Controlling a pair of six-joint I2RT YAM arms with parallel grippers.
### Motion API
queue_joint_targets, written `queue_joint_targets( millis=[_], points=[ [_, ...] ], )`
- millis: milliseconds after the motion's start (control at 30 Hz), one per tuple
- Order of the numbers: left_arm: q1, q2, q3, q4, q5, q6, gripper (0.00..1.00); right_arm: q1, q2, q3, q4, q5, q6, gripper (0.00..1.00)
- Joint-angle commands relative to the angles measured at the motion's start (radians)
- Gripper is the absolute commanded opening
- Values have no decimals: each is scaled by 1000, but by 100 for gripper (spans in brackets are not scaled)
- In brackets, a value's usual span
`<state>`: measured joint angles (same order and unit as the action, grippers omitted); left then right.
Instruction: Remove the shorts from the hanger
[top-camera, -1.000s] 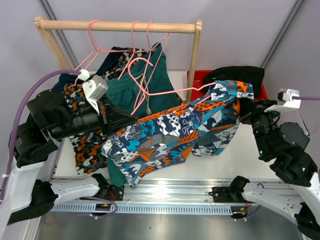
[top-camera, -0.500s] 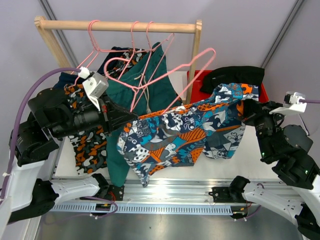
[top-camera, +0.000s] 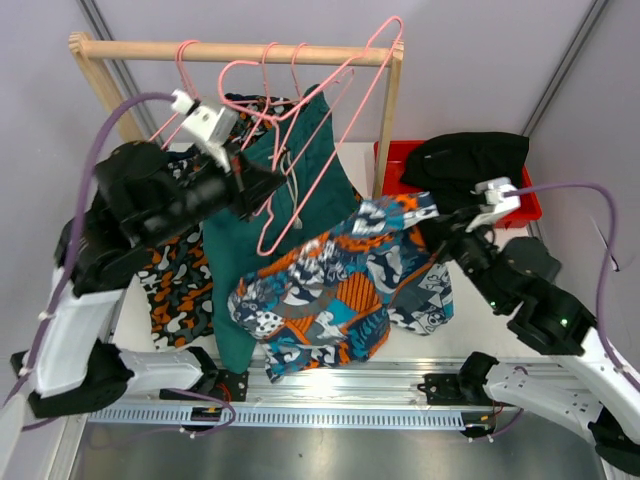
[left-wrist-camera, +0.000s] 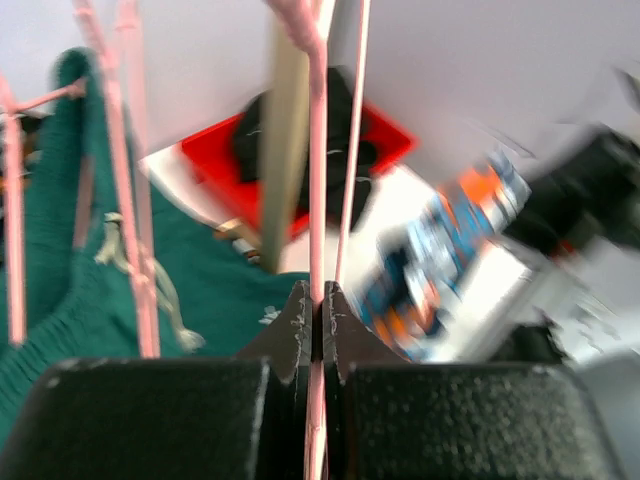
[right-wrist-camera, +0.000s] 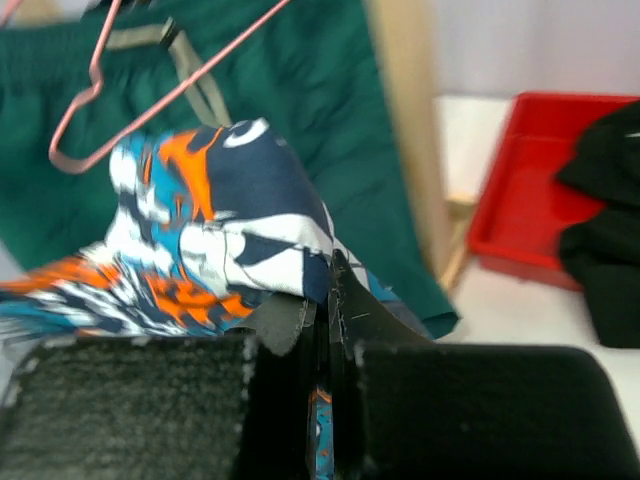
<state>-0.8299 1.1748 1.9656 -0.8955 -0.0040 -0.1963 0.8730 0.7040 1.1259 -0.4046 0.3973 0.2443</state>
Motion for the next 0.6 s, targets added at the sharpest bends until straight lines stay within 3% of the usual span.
queue_joint_targets(
  millis=[0, 100, 267, 400, 567],
  points=[
    [-5, 112, 114, -13, -216, -14, 0, 82, 8, -5, 59, -25, -17, 0],
    [-41, 102, 109, -109, -316, 0, 0, 119, -43, 5, 46, 72, -23, 0],
    [-72, -67, -213, -65, -343, -41, 0, 119, -97, 41, 0, 264, -48, 0],
    [-75, -96, -249, -97, -346, -63, 0, 119, -107, 90, -5, 389, -66, 0],
    [-97, -104, -258, -99, -384, -80, 0, 119, -80, 144, 133, 480, -178, 0]
  ],
)
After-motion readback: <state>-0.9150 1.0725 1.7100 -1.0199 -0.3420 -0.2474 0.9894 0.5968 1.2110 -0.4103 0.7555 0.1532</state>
